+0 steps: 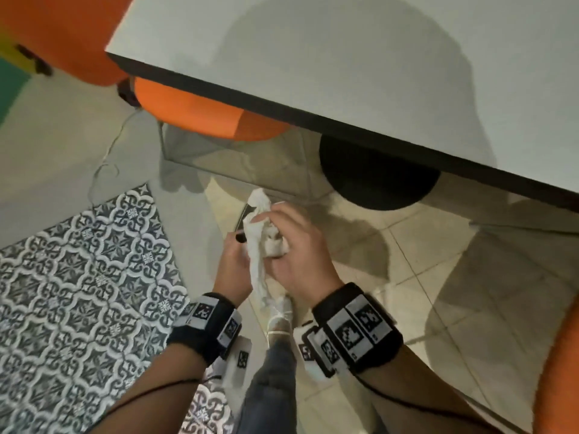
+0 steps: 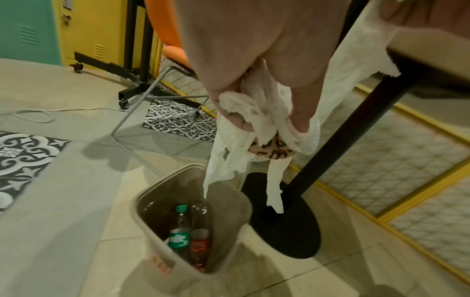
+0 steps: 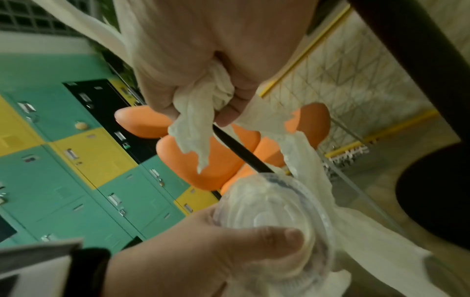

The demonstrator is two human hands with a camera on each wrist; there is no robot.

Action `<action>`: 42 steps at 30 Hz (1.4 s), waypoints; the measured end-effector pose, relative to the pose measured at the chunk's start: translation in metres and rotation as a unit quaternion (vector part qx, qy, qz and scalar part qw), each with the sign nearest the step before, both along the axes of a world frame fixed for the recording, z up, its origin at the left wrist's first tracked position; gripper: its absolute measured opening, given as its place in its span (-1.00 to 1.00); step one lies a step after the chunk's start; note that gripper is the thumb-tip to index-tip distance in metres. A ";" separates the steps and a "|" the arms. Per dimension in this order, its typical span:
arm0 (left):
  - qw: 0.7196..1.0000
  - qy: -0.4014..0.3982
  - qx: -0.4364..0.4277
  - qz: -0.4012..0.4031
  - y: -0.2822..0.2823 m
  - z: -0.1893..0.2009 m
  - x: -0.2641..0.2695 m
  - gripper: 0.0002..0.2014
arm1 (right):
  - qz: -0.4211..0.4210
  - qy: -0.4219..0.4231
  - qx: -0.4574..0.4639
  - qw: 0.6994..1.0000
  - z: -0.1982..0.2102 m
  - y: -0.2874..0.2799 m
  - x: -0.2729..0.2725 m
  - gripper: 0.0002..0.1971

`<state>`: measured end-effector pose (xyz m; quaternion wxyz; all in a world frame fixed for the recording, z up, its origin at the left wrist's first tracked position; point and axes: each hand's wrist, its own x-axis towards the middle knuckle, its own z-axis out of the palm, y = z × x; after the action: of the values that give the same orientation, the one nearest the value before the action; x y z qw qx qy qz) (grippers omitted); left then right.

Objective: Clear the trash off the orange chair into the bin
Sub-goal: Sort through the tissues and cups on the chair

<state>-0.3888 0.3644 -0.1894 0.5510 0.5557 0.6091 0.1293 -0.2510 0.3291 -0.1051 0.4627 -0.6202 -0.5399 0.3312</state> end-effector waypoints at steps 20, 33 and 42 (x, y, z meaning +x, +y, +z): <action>0.948 0.227 -0.080 -0.207 0.090 -0.124 -0.005 -0.13 | -0.123 0.038 -0.345 0.930 -0.195 0.065 -0.024 -0.52; 0.967 0.210 -0.018 -0.144 0.081 -0.112 0.016 -0.51 | -0.028 0.121 -0.485 0.866 -0.195 0.050 0.002 -0.03; 0.969 0.149 0.110 -0.164 0.020 -0.052 0.098 -0.71 | -0.119 0.112 -0.367 0.916 -0.129 -0.044 0.082 -0.41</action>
<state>-0.2903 0.3844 -0.2418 0.4031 0.7180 0.5671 0.0185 -0.1693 0.2855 -0.2345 0.2959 -0.7651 -0.2474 0.5156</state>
